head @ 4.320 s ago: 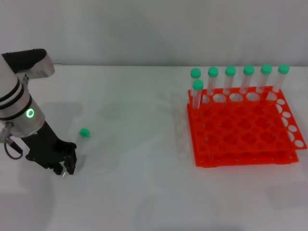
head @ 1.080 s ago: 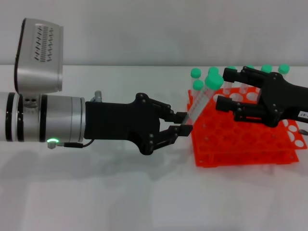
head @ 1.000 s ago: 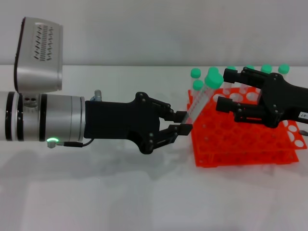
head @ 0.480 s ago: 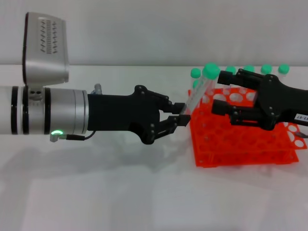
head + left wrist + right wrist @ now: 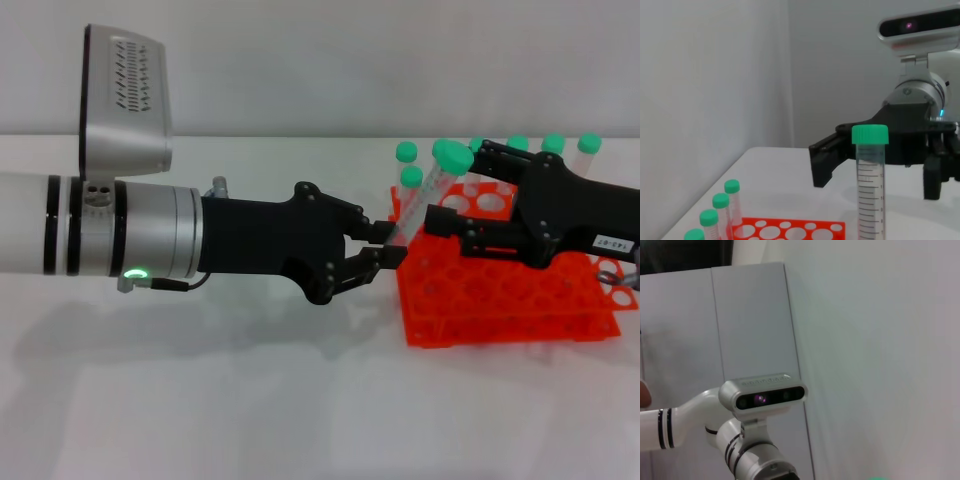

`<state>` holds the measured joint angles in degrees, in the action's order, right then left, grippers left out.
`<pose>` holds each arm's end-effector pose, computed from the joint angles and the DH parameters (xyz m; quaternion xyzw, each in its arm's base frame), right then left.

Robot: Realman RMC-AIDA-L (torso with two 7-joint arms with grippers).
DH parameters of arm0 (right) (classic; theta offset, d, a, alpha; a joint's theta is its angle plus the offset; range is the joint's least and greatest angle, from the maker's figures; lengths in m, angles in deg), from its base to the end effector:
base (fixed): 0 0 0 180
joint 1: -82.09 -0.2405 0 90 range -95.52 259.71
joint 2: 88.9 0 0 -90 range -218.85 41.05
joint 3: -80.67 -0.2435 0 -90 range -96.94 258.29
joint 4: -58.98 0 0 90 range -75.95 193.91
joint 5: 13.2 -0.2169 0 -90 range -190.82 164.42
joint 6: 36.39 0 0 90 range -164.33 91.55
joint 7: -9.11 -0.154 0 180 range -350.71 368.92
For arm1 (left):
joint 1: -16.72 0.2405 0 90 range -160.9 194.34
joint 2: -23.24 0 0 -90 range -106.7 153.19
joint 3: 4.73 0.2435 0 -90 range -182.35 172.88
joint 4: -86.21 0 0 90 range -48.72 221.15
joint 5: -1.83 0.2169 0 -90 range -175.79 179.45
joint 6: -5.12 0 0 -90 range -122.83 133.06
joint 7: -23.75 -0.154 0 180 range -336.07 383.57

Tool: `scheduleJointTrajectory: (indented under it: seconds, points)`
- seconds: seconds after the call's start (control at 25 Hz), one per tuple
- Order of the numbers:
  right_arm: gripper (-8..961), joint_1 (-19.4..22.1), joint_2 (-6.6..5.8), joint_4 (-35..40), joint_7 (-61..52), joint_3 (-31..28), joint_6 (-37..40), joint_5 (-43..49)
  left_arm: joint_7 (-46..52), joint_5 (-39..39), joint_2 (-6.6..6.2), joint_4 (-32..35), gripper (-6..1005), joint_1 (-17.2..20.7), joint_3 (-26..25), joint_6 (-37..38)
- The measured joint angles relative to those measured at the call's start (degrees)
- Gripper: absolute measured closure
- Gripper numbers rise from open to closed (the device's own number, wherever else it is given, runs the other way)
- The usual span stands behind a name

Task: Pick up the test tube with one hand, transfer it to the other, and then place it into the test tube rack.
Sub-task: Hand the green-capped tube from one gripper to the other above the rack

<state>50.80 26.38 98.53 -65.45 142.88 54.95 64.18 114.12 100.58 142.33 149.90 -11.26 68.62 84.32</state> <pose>0.1670 0.3509 0.0234 -0.9045 0.0783 0.4055 0.1061 -0.1377 0.3496 -0.0134 -0.9717 -0.0461 -0.2083 0.1008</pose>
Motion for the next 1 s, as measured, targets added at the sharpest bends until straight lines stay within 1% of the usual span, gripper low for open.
scheduleJointTrajectory:
  seconds: [0.24,0.48,0.68,1.0]
  points:
    - [113,-0.1,0.09,0.0,1.0,1.4,-1.5,-0.4,0.0,0.5,0.01,-0.1,806,-0.5,0.0,-0.2]
    - [286,-0.1,0.13,-0.2,1.3,1.5,-1.6,-0.4,0.0,1.1,0.01,-0.2,806,-0.5,0.0,-0.7]
    - [523,-0.1,0.11,-0.2,1.4,1.5,-1.6,-0.4,0.0,1.1,0.00,-0.2,806,-0.5,0.1,-0.8]
    - [523,-0.1,0.23,-0.2,1.7,1.6,-1.7,-0.4,0.0,1.2,0.00,-0.2,807,-0.6,1.2,-1.5]
